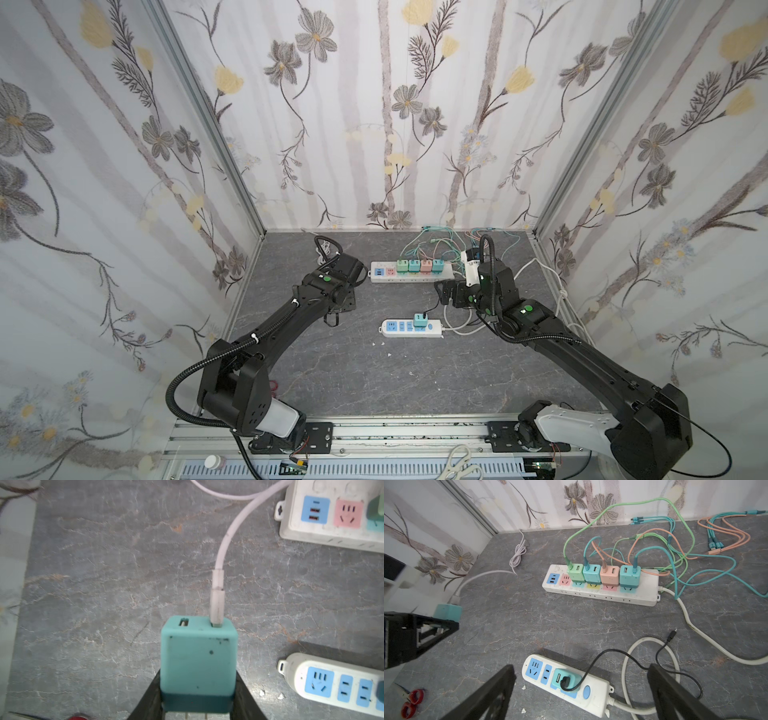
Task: Insert the plug
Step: 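Carry the teal charger with the left gripper toward the right gripper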
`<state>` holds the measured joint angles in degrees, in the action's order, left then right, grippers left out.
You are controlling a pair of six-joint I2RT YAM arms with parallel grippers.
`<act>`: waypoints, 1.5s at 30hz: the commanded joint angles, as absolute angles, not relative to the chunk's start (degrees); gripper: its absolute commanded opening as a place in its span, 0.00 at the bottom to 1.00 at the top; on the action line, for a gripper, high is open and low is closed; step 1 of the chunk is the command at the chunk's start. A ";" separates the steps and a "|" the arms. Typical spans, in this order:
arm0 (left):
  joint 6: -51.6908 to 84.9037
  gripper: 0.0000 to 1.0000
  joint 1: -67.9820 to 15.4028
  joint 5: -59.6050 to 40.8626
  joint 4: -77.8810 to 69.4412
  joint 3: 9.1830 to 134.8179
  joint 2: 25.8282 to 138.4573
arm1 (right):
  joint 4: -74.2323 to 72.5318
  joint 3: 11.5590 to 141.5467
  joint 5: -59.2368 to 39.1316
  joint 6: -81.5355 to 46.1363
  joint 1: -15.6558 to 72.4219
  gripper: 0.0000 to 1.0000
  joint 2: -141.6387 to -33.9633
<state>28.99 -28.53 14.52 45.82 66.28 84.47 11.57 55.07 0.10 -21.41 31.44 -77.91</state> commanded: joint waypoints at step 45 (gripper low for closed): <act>-7.06 0.00 -32.73 -5.93 -9.79 37.68 77.83 | 30.77 80.89 -28.51 -26.62 36.19 0.97 -105.12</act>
<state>-3.75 -32.80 -3.92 -4.60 38.48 78.35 31.20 79.83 -25.78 -26.11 36.07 -104.05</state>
